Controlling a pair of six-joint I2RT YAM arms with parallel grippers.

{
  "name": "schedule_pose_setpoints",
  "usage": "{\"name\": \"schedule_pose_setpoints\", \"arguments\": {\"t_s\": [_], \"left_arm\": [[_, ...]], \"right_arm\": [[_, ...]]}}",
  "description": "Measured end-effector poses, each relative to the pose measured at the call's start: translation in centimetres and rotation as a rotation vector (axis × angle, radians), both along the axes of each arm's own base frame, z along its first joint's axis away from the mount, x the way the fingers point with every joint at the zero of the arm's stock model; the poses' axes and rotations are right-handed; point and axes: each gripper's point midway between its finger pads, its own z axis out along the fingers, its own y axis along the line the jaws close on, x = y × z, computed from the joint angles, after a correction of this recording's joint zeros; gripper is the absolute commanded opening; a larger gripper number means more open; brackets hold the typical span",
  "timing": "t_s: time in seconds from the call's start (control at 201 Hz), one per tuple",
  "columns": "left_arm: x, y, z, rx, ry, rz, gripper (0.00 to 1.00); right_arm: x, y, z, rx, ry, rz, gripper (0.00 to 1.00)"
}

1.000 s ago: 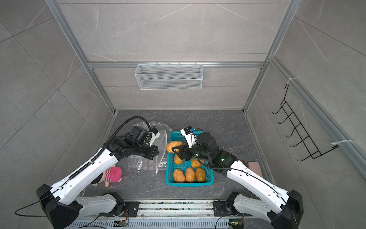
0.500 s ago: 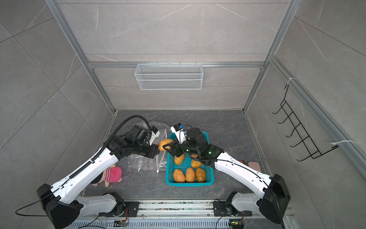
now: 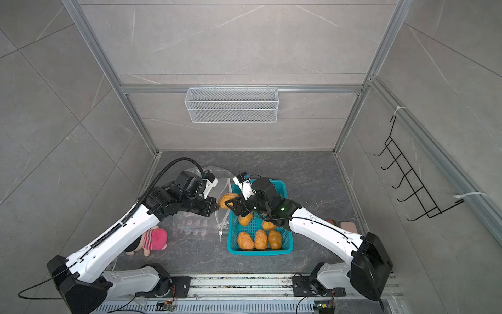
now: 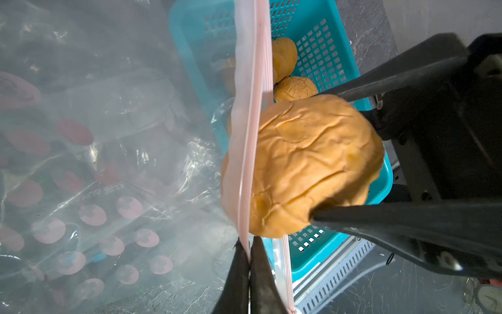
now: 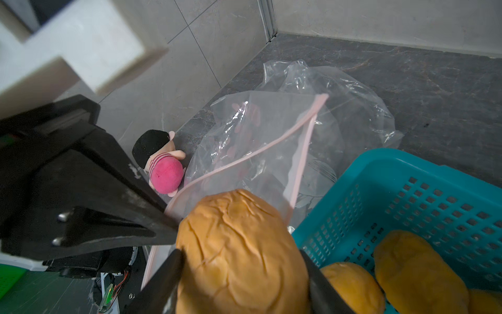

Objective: Put the potatoes into a zipper bag and zip it
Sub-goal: Place the potato into the zipper food storage bag.

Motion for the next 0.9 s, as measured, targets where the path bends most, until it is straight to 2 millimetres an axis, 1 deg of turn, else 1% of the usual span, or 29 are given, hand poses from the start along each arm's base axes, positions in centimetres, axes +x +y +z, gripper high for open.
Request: {"name": "schedule_pose_setpoints", "arguments": {"t_s": [0.174, 0.388, 0.483, 0.622, 0.801, 0.901], "left_arm": [[-0.1, -0.2, 0.3, -0.013, 0.002, -0.007, 0.00], [0.2, -0.6, 2.0, -0.046, -0.027, -0.009, 0.00], [0.2, -0.6, 2.1, -0.048, -0.027, -0.007, 0.00], [0.2, -0.6, 2.1, -0.049, -0.027, -0.007, 0.00], [0.2, -0.6, 2.1, -0.048, -0.026, -0.007, 0.00], [0.2, -0.6, 2.1, -0.048, -0.026, -0.007, 0.00]], "right_arm": [[-0.4, 0.6, -0.8, -0.034, -0.021, 0.030, 0.50], [-1.5, 1.6, -2.3, -0.094, -0.044, 0.090, 0.53], [-1.5, 1.9, -2.4, -0.119, -0.054, 0.097, 0.59], [-0.9, 1.9, -1.9, -0.133, -0.085, 0.075, 0.68], [-0.7, 1.7, -2.0, -0.145, -0.091, 0.065, 0.75], [-0.7, 1.6, -2.0, -0.149, -0.094, 0.064, 0.76]]}}
